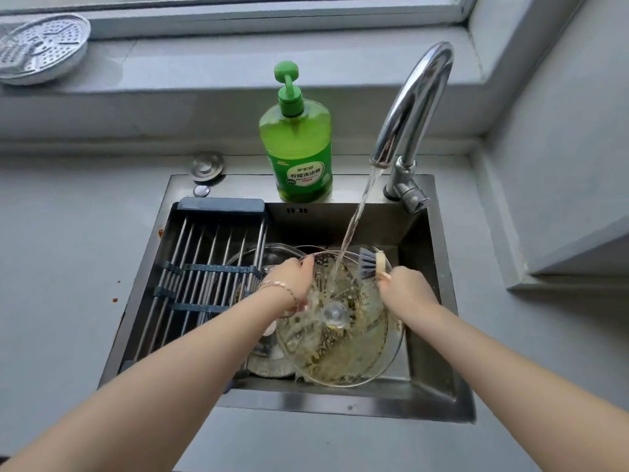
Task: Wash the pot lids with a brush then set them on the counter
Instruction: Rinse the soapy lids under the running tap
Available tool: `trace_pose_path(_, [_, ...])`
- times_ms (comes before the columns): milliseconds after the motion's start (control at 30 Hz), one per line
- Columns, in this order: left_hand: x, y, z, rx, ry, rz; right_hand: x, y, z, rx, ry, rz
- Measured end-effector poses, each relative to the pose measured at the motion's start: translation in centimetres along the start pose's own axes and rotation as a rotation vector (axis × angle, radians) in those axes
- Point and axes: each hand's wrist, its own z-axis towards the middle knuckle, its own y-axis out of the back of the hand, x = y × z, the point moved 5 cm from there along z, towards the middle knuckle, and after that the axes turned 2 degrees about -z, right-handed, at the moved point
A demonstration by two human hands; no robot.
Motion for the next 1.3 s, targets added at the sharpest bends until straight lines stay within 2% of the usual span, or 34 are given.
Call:
trace_pose_path(100, [2.6, -0.4, 0.9, 0.039, 0.003, 0.053, -3.2, -1.9, 1.1, -0.050, -0.136, 0.058])
trace_pose_path(267, [5.0, -0.4, 1.6, 0.061, -0.074, 0.045, -4.8, -4.2, 1.6, -0.093, -0.238, 0.120])
trace_pose_path(467, [6.4, -0.1, 2.0, 0.112, -0.171, 0.107, -4.4, -4.3, 0.8, -0.096, -0.266, 0.483])
trace_pose_path(533, [6.6, 0.2, 2.1, 0.121, -0.171, 0.058, -4.4, -4.3, 0.4, -0.102, -0.248, 0.617])
trace_pose_path(667, [7.9, -0.2, 2.0, 0.132, -0.112, -0.094, -2.6, -1.9, -0.8, -0.186, -0.169, 0.712])
trace_pose_path(833, [11.7, -2.8, 1.5, 0.227, 0.149, -0.428, -1.7, 3.5, -2.7, -0.261, -0.115, 0.753])
trace_pose_path(967, [11.1, -4.5, -1.9, 0.404, 0.255, -0.825, -2.6, 6.6, -4.7, -0.220, -0.111, 0.960])
trace_pose_path(1033, [9.5, -4.6, -4.1, 0.584, 0.222, -1.092, -2.7, 7.0, -5.3, -0.158, -0.132, 1.081])
trace_pose_path(1133, [7.2, -2.8, -6.3, 0.758, 0.008, -1.390, -2.7, 6.0, -5.4, -0.033, -0.177, 1.226])
trace_pose_path(1167, [6.8, -2.1, -7.0, 0.758, -0.042, -1.419, -3.0, 5.6, -5.0, -0.038, -0.178, 1.179])
trace_pose_path(1200, [6.6, -1.6, -7.5, 0.753, -0.068, -1.422, -3.2, 5.4, -4.8, -0.091, -0.155, 0.986])
trace_pose_path(1300, [6.5, -0.3, -8.8, 0.727, -0.077, -1.398, -2.2, 5.5, -4.6, -0.230, 0.006, 0.164])
